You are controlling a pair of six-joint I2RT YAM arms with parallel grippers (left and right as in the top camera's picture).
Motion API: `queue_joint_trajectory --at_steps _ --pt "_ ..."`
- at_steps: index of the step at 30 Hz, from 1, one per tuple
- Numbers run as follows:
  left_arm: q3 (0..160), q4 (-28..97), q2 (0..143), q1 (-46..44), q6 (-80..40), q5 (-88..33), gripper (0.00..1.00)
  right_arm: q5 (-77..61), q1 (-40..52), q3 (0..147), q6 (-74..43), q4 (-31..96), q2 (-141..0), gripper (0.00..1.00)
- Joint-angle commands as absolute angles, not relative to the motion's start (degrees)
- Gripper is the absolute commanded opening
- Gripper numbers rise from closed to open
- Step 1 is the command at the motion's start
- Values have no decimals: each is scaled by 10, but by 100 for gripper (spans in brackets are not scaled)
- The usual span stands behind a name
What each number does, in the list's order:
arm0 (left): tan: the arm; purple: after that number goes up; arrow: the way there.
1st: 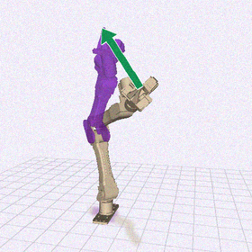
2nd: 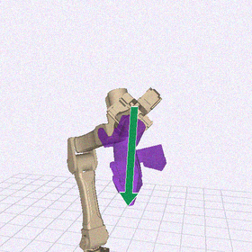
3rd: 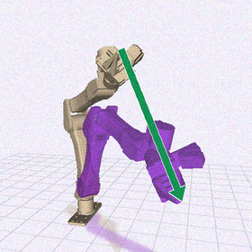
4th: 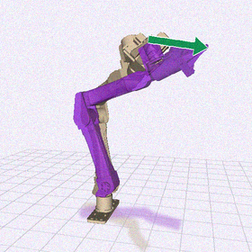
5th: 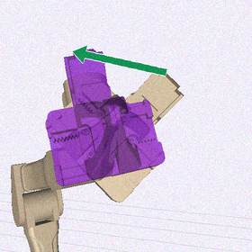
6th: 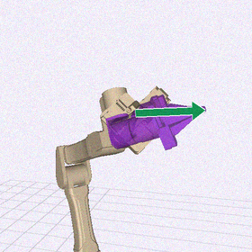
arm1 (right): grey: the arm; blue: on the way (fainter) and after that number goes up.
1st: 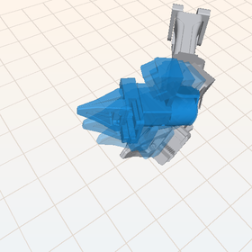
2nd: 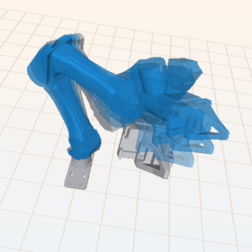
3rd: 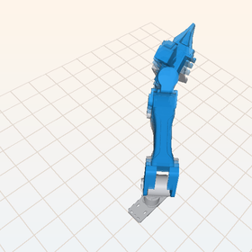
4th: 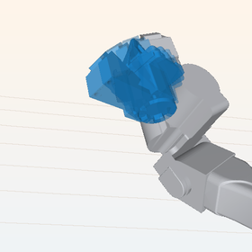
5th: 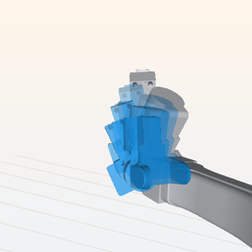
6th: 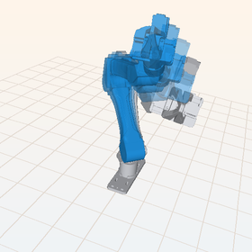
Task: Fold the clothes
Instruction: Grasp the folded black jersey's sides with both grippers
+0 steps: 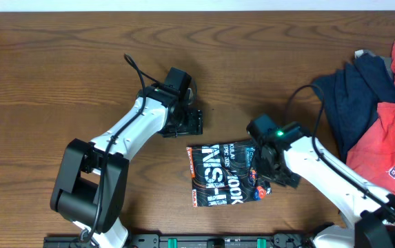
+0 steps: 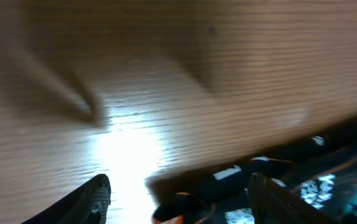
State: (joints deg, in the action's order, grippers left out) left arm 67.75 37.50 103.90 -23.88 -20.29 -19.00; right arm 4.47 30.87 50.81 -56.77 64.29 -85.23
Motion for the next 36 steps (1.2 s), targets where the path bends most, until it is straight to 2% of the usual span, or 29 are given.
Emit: queue_joint_trajectory --at_steps 1,3,6,21,24,25,32,36 --pt "686 367 1030 -251 -156 -218 72 -152 319 508 -348 596 -840 17" --pt "686 366 1031 -262 -150 -218 72 -201 328 508 -323 583 -840 25" --pt "686 366 1037 -278 -150 -218 72 -210 346 507 -308 574 -841 30" --pt "685 444 1095 -307 -150 -214 65 -127 334 403 -436 469 -893 30" --pt "685 477 1095 -307 -151 -214 56 -72 305 402 -456 460 -896 30" --pt "685 489 1095 -307 -151 -215 54 -57 293 402 -456 446 -896 33" --pt "685 569 1087 -307 -216 -215 51 -9 213 404 -336 238 -896 35" --pt "685 540 1042 -304 -244 -210 56 -35 202 416 -263 185 -896 40"
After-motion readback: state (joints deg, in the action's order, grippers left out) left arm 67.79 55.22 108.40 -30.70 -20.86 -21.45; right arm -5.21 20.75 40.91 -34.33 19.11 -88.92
